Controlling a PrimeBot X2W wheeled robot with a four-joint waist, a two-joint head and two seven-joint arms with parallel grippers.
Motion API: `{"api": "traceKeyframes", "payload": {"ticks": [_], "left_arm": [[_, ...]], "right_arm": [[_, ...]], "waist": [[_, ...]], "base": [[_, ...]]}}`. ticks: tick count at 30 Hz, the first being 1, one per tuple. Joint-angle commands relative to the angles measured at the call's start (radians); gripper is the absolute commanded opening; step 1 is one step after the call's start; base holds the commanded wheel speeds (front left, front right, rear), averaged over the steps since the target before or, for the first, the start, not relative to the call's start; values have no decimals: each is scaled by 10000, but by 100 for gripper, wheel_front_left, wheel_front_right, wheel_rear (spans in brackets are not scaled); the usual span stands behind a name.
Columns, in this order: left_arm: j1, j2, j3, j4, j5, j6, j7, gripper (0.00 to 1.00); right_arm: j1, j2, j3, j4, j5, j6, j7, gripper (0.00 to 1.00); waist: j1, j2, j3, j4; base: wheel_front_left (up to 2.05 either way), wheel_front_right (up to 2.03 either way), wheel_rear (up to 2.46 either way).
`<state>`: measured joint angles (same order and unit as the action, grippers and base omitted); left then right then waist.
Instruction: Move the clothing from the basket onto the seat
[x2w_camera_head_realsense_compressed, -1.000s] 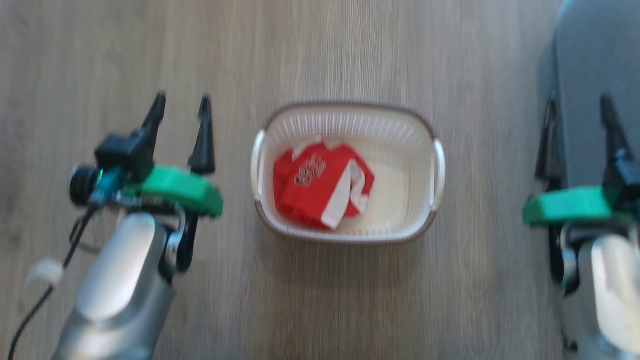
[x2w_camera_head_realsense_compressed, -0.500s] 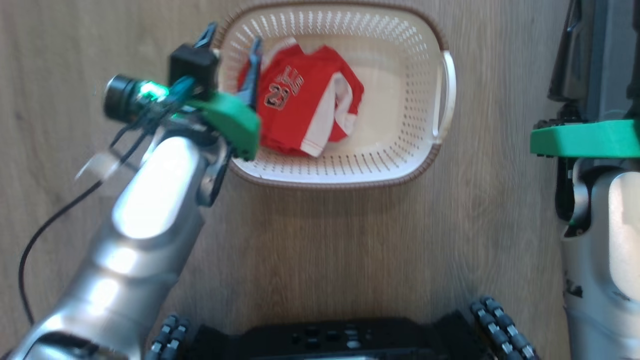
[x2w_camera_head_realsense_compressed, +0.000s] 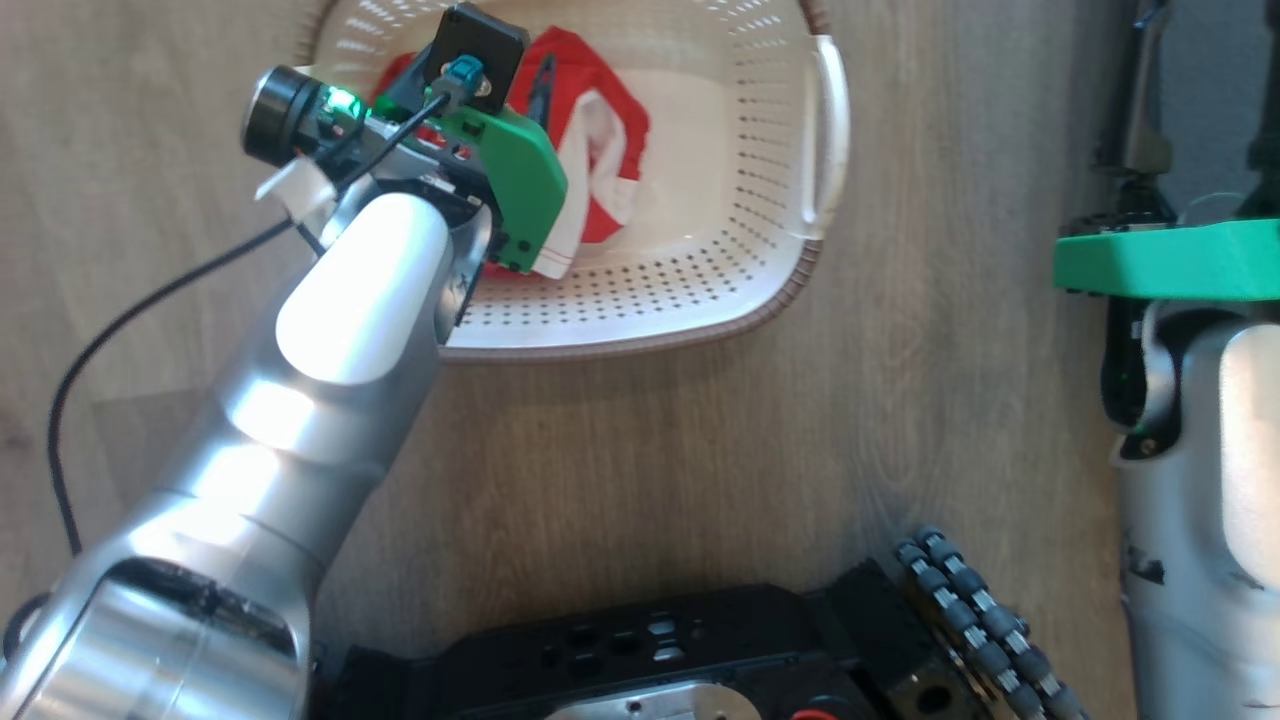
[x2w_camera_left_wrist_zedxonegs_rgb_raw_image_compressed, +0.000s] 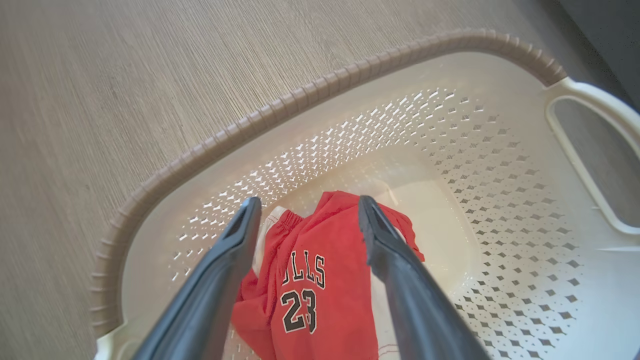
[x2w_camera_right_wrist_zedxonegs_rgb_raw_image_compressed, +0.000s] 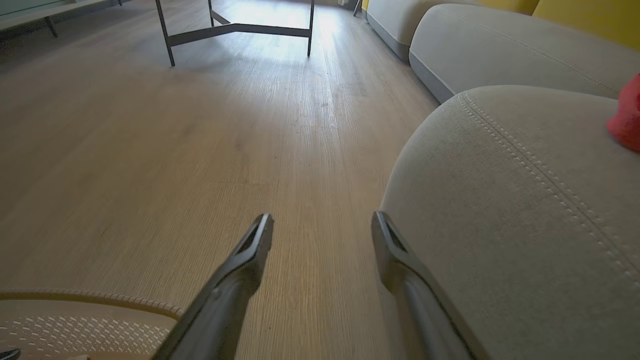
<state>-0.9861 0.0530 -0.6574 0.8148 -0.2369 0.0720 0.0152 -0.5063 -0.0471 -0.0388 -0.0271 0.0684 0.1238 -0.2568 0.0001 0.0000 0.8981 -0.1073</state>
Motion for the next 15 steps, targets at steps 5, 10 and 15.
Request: {"api": "traceKeyframes", "payload": {"ticks": [5, 10, 15], "left_arm": [[-471, 98, -126, 725, 257, 68, 264, 100], [-839, 165, -336, 1427, 428, 51, 274, 100], [-1073, 319, -390, 2060, 434, 50, 382, 100]], "right_arm": [[199, -32, 488, -434, 408, 69, -49, 100], [235, -32, 675, -466, 780, 69, -49, 100], [257, -32, 842, -480, 1113, 69, -49, 100]], "waist": [[-1, 0, 367, -705], [-1, 0, 645, -1147], [-1, 0, 858, -1506]], "base": [[0, 0, 0], [0, 0, 0], [0, 0, 0]]}}
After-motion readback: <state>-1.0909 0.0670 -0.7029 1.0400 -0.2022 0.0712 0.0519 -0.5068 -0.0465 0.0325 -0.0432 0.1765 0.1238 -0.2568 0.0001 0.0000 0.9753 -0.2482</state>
